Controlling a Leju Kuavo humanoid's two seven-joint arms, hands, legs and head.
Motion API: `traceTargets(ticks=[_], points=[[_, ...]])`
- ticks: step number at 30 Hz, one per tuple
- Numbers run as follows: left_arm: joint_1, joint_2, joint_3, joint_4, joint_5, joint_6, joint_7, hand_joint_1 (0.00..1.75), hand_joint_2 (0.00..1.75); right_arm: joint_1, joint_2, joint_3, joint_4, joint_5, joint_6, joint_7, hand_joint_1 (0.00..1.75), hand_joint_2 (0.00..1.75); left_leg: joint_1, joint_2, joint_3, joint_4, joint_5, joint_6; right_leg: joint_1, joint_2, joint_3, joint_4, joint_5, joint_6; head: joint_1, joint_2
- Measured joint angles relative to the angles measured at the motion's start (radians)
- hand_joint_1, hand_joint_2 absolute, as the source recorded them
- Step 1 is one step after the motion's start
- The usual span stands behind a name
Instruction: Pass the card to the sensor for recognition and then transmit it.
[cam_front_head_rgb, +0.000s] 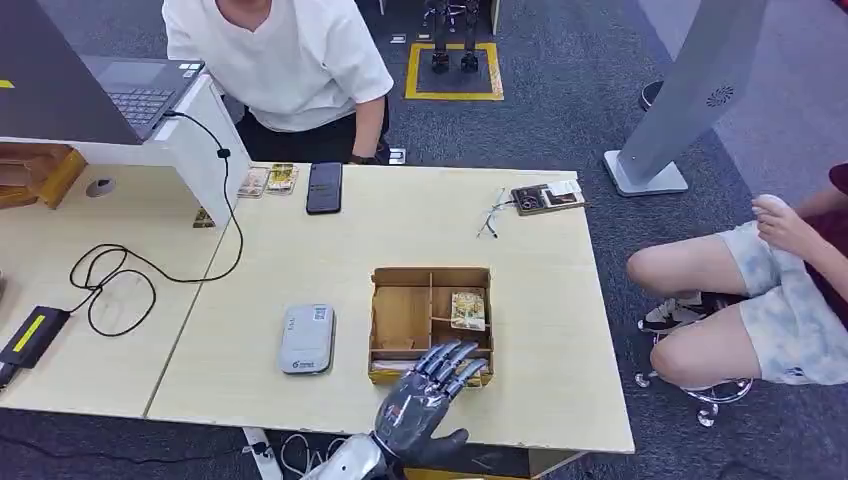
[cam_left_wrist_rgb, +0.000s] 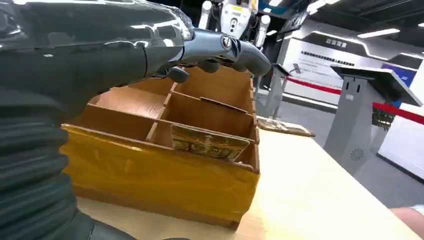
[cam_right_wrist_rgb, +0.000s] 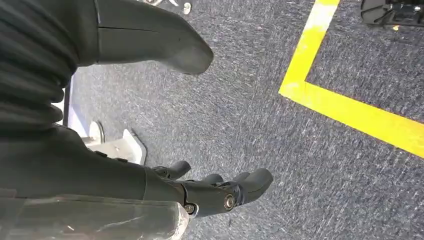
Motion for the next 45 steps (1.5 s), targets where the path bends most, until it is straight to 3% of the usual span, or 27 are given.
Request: traceTargets(ticks=[10, 19, 31, 32, 33, 35, 45], points=[[0.009, -0.013, 0.057, 0.000, -0.167, 0.000, 0.099, 0.00, 1.75, 0.005, 0.000, 0.013, 0.010, 0.051, -0.018, -0.041, 0.00, 1.75, 0.000, 0.000, 0.000, 0.000, 0.000, 0.000, 0.000, 0.000, 0.000, 0.000, 0.000, 0.000, 0.000, 0.000], [0.015, -0.019, 0.090, 0.003, -0.246, 0.000, 0.171, 0.00, 1.75, 0.008, 0.000, 0.031, 0.023, 0.066, -0.027, -0.083, 0.00, 1.75, 0.000, 0.000, 0.000, 0.000, 0.000, 0.000, 0.000, 0.000, 0.000, 0.000, 0.000, 0.000, 0.000, 0.000], [0.015, -0.019, 0.090, 0.017, -0.272, 0.000, 0.185, 0.02, 1.75, 0.013, -0.003, 0.063, 0.031, 0.107, -0.040, -0.120, 0.00, 1.75, 0.000, 0.000, 0.000, 0.000, 0.000, 0.000, 0.000, 0.000, 0.000, 0.000, 0.000, 0.000, 0.000, 0.000], [0.015, -0.019, 0.090, 0.022, -0.279, 0.000, 0.189, 0.23, 1.75, 0.013, -0.006, 0.071, 0.034, 0.107, -0.045, -0.128, 0.00, 1.75, 0.000, 0.000, 0.000, 0.000, 0.000, 0.000, 0.000, 0.000, 0.000, 0.000, 0.000, 0.000, 0.000, 0.000], [0.015, -0.019, 0.090, 0.027, -0.281, 0.000, 0.189, 1.52, 1.75, 0.014, -0.009, 0.076, 0.036, 0.107, -0.048, -0.132, 0.00, 1.75, 0.000, 0.000, 0.000, 0.000, 0.000, 0.000, 0.000, 0.000, 0.000, 0.000, 0.000, 0.000, 0.000, 0.000], [0.014, -0.020, 0.090, 0.032, -0.285, 0.000, 0.193, 1.75, 1.75, 0.014, -0.012, 0.079, 0.040, 0.106, -0.051, -0.139, 0.00, 1.75, 0.000, 0.000, 0.000, 0.000, 0.000, 0.000, 0.000, 0.000, 0.000, 0.000, 0.000, 0.000, 0.000, 0.000], [0.009, -0.025, 0.090, 0.041, -0.278, 0.000, 0.196, 1.75, 1.75, 0.013, -0.016, 0.082, 0.052, 0.104, -0.053, -0.162, 0.00, 1.75, 0.000, 0.000, 0.000, 0.000, 0.000, 0.000, 0.000, 0.000, 0.000, 0.000, 0.000, 0.000, 0.000, 0.000]])
